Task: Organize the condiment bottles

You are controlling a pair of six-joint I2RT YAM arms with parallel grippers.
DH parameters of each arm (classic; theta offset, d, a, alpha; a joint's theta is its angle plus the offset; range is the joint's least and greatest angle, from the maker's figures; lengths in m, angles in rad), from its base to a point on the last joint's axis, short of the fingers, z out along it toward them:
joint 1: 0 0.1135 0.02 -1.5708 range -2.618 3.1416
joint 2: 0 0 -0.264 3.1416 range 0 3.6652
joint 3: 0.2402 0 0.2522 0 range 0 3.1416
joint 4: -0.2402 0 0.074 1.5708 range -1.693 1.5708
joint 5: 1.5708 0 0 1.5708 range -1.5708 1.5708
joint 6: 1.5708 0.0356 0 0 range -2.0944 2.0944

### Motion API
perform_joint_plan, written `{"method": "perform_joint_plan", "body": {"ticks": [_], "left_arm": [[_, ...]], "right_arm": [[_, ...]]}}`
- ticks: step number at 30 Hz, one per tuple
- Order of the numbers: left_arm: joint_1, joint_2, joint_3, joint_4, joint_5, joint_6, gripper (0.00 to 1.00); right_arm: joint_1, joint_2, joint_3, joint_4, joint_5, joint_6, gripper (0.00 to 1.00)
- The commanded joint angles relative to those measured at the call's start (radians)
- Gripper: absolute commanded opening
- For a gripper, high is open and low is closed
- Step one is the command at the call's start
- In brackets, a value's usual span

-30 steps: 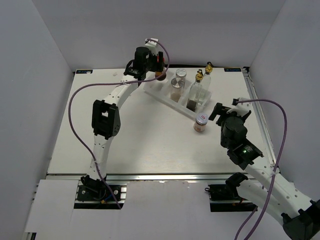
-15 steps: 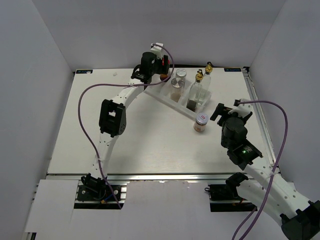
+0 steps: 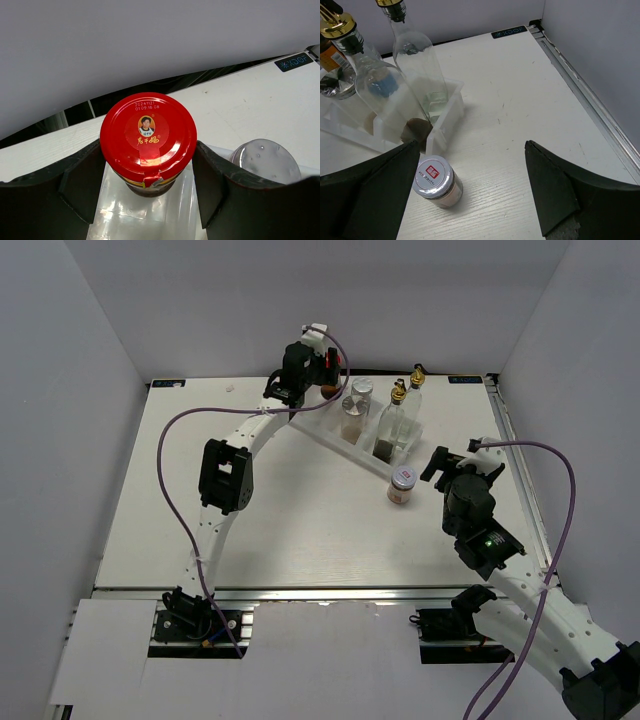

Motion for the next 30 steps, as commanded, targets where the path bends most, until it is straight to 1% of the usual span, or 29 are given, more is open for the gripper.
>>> {"method": "perform_joint_plan", "body": {"ticks": [1, 22, 23, 24, 26, 27, 28, 30], "left_arm": [[-0.004, -0.022, 0.052, 0.149, -0.013, 0.004, 0.00], [-0.004, 0.010, 0.044, 0.149, -0.024, 0.006, 0.00], [-0.004, 0.010, 0.040, 0.149, -0.026, 0.004, 0.03], [-0.004, 0.009, 0.037, 0.146, -0.026, 0.004, 0.18], [-0.004, -0.003, 0.014, 0.146, -0.026, 0.010, 0.33], [-0.006, -0.010, 0.004, 0.147, -0.026, 0.013, 0.46], [-0.006, -0.023, -0.006, 0.149, -0.026, 0.021, 0.51], [-0.009, -0.043, -0.039, 0.144, -0.026, 0.036, 0.56]], "right_arm": [[-0.009, -0.005, 0.007, 0.044, 0.008, 0.010, 0.89], [-0.018, 0.009, 0.010, 0.036, 0.002, 0.014, 0.89], [-0.018, 0.009, 0.010, 0.035, -0.001, 0.014, 0.90], [-0.019, 0.009, 0.010, 0.035, -0.001, 0.014, 0.89], [-0.019, 0.007, 0.011, 0.033, -0.003, 0.015, 0.89], [-0.021, 0.007, 0.011, 0.032, -0.004, 0.015, 0.89], [-0.019, 0.007, 0.013, 0.032, -0.004, 0.017, 0.90], [-0.019, 0.006, 0.014, 0.029, -0.009, 0.017, 0.89]]}}
